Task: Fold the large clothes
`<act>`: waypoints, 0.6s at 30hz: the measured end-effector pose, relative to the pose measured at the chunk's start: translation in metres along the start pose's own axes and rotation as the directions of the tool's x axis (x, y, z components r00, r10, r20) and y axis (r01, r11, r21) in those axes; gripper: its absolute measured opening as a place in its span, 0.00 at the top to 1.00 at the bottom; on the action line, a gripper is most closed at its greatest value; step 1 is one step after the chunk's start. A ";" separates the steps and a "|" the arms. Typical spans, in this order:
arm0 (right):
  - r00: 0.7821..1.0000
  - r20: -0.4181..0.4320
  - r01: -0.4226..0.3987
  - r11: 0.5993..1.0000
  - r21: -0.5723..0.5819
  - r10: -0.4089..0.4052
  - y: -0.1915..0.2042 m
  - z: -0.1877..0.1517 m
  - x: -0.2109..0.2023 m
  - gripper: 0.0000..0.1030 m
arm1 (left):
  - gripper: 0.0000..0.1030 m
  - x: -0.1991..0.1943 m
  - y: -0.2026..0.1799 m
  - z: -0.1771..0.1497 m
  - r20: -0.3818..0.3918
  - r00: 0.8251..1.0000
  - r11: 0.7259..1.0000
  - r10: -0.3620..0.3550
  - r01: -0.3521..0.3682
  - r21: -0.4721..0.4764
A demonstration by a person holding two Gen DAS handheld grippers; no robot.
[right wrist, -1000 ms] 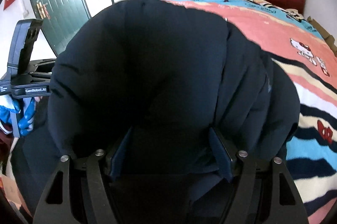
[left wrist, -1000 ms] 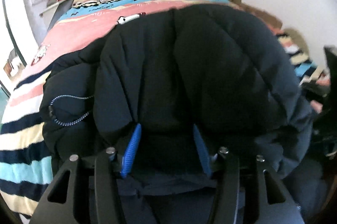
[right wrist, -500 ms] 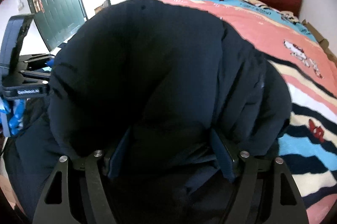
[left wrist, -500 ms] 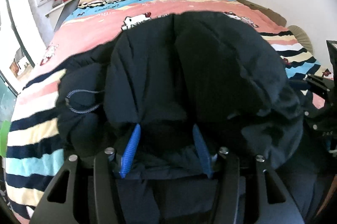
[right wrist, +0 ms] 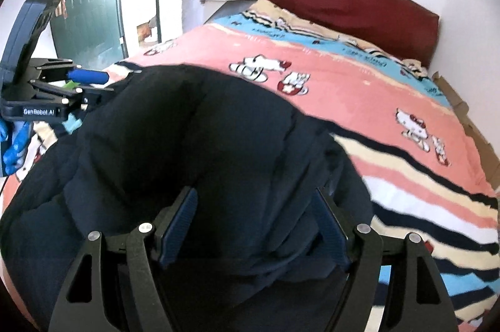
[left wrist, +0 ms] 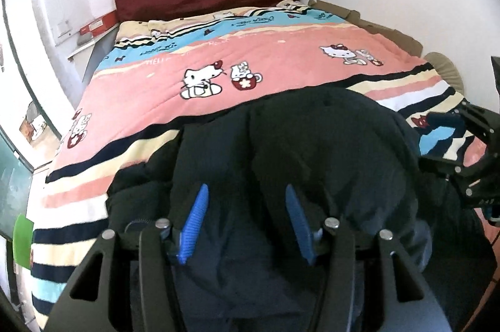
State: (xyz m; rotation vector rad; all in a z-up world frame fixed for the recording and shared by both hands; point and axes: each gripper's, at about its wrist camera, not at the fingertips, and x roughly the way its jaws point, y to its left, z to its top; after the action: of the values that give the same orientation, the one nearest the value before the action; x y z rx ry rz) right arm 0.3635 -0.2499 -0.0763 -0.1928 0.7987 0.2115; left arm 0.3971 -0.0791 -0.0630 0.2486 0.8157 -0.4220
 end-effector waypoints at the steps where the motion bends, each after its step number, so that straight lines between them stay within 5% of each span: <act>1: 1.000 0.005 0.012 1.000 -0.004 -0.012 -0.002 0.004 0.003 0.28 | 0.51 0.006 -0.002 0.002 -0.006 1.000 1.000 -0.004 0.004 0.001; 18: 0.998 -0.065 -0.007 1.000 -0.012 0.006 0.007 -0.031 0.069 0.28 | 0.50 0.067 -0.024 -0.058 -0.087 0.996 0.998 0.031 -0.026 0.060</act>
State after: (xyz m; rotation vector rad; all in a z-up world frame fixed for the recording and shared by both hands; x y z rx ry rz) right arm 0.3868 -0.2428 -0.1479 -0.2093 0.8623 0.2167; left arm 0.3899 -0.0966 -0.1529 0.3352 0.8853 -0.4108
